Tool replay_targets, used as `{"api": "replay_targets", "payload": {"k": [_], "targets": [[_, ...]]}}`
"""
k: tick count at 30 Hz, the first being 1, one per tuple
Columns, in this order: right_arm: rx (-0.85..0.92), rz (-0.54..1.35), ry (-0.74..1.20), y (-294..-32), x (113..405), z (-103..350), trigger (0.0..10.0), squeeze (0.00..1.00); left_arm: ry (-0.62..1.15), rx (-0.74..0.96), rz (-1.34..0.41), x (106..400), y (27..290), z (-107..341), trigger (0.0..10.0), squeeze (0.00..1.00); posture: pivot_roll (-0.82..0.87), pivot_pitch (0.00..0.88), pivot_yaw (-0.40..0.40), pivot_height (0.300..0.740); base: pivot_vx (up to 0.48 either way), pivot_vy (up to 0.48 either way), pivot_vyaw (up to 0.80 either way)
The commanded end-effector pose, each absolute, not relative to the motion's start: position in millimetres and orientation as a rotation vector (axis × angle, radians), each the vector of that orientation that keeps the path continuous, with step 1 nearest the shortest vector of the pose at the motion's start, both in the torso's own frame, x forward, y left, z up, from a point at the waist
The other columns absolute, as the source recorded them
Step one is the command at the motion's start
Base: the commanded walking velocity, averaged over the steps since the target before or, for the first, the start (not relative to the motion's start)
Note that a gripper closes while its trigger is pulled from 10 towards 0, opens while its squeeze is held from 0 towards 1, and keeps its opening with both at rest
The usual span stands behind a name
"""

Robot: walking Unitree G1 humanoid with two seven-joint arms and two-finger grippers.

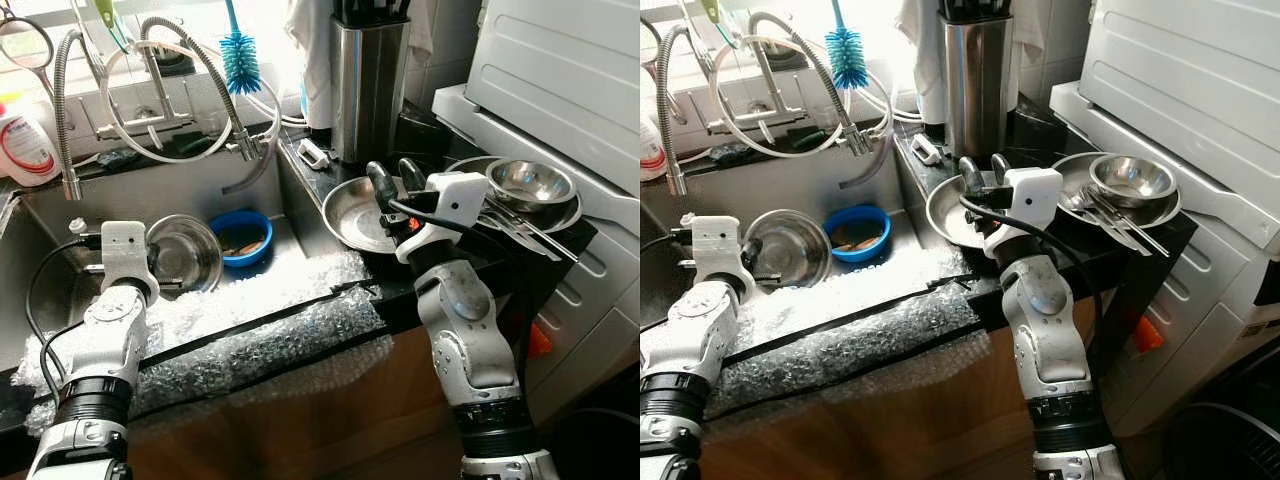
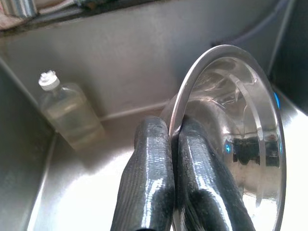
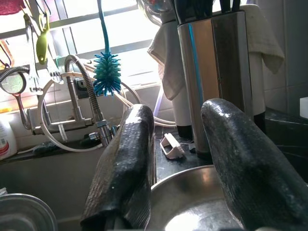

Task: Kitchen organization

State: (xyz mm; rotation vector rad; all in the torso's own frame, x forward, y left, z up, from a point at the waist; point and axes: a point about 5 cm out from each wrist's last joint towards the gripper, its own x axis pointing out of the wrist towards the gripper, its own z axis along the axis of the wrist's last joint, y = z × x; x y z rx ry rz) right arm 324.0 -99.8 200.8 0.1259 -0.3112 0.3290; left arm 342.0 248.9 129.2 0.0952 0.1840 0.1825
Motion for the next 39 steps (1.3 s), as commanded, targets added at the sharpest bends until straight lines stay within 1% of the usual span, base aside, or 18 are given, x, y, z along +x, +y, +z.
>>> {"api": "replay_targets", "payload": {"k": [1, 3, 4, 5, 6, 15, 18, 19, 23, 24, 25, 27, 29, 30, 33, 35, 38, 39], "targets": [[0.121, 0.357, -0.313, -93.4, 325.1, 203.6, 10.0, 0.00, 0.283, 0.053, 0.163, 336.9, 244.1, 107.7, 10.0, 0.00, -0.11, 0.000, 0.074, 0.740, 0.000, 0.000, 0.00], [0.120, 0.359, -0.311, -93.0, 325.1, 203.5, 10.0, 0.00, 0.295, 0.050, 0.158, 336.1, 242.9, 105.9, 10.0, 0.00, -0.11, 0.000, 0.074, 0.740, 0.000, 0.000, 0.00], [0.118, 0.361, -0.309, -92.8, 325.3, 203.1, 10.0, 0.00, 0.299, 0.046, 0.156, 335.8, 242.4, 105.3, 10.0, 0.46, -0.11, 0.000, 0.073, 0.740, 0.000, 0.000, 0.00], [0.117, 0.362, -0.307, -92.6, 325.4, 202.8, 10.0, 0.00, 0.302, 0.044, 0.154, 335.6, 242.1, 104.8, 10.0, 0.46, -0.11, 0.000, 0.073, 0.740, 0.000, 0.000, 0.00], [0.117, 0.364, -0.305, -91.9, 325.2, 202.8, 10.0, 0.00, 0.304, 0.042, 0.146, 335.0, 241.8, 104.5, 10.0, 1.00, -0.11, 0.000, 0.073, 0.740, 0.000, 0.000, 0.00], [0.112, 0.366, -0.297, -91.0, 325.8, 201.1, 10.0, 0.00, 0.292, 0.043, 0.152, 333.9, 240.0, 105.8, 10.0, 1.00, -0.10, 0.000, 0.070, 0.740, 0.000, 0.000, 0.00], [0.112, 0.362, -0.298, -91.3, 326.1, 201.4, 10.0, 0.00, 0.233, 0.039, 0.165, 335.0, 239.0, 113.2, 10.0, 1.00, -0.10, 0.000, 0.070, 0.740, 0.000, 0.000, 0.00], [0.112, 0.361, -0.298, -91.5, 326.1, 201.4, 10.0, 0.00, 0.152, 0.018, 0.175, 336.4, 239.4, 124.4, 10.0, 1.00, -0.10, 0.000, 0.070, 0.740, 0.000, 0.000, 0.00], [0.111, 0.361, -0.296, -91.9, 326.5, 201.2, 10.0, 0.00, 0.089, 0.016, 0.184, 336.6, 240.8, 134.6, 10.0, 1.00, -0.10, 0.000, 0.066, 0.740, 0.000, 0.000, 0.00], [0.112, 0.362, -0.295, -92.0, 326.8, 201.3, 10.0, 0.00, 0.046, 0.020, 0.187, 335.8, 241.5, 140.8, 10.0, 1.00, -0.10, 0.000, 0.066, 0.740, 0.000, 0.000, 0.00], [0.112, 0.362, -0.295, -92.1, 326.9, 201.3, 10.0, 0.00, 0.033, 0.015, 0.185, 335.0, 241.9, 142.4, 10.0, 0.00, -0.10, 0.000, 0.066, 0.740, 0.000, 0.000, 0.00], [0.113, 0.362, -0.293, -92.0, 327.2, 201.1, 10.0, 0.00, 0.035, -0.001, 0.176, 334.0, 242.2, 141.8, 10.0, 0.00, -0.10, 0.000, 0.065, 0.740, 0.000, 0.000, 0.00], [0.116, 0.364, -0.291, -91.4, 327.6, 200.9, 10.0, 0.00, 0.076, 0.000, 0.160, 332.1, 242.3, 135.0, 10.0, 0.00, -0.10, 0.000, 0.065, 0.740, 0.000, 0.000, 0.00], [0.118, 0.365, -0.290, -90.8, 327.7, 200.8, 10.0, 0.00, 0.093, -0.011, 0.156, 330.8, 242.4, 131.2, 10.0, 1.00, -0.10, 0.000, 0.066, 0.740, 0.000, 0.000, 0.00], [0.122, 0.371, -0.284, -89.9, 327.9, 200.5, 10.0, 0.00, 0.130, -0.090, 0.144, 330.7, 242.1, 127.4, 10.0, 1.00, -0.10, 0.000, 0.066, 0.740, 0.000, 0.000, 0.00], [0.125, 0.373, -0.280, -89.6, 328.0, 200.2, 10.0, 0.00, 0.153, -0.108, 0.122, 330.7, 240.7, 125.7, 10.0, 1.00, -0.10, 0.000, 0.066, 0.740, 0.000, 0.000, 0.00], [0.124, 0.375, -0.278, -89.5, 328.1, 200.0, 10.0, 0.00, 0.164, -0.081, 0.119, 330.5, 240.4, 125.3, 10.0, 1.00, -0.10, 0.000, 0.065, 0.740, 0.000, 0.000, 0.00], [0.119, 0.381, -0.274, -89.3, 328.2, 199.5, 10.0, 0.00, 0.202, -0.041, 0.092, 330.0, 238.8, 121.6, 10.0, 1.00, -0.10, 0.000, 0.064, 0.740, 0.000, 0.000, 0.00]]}}
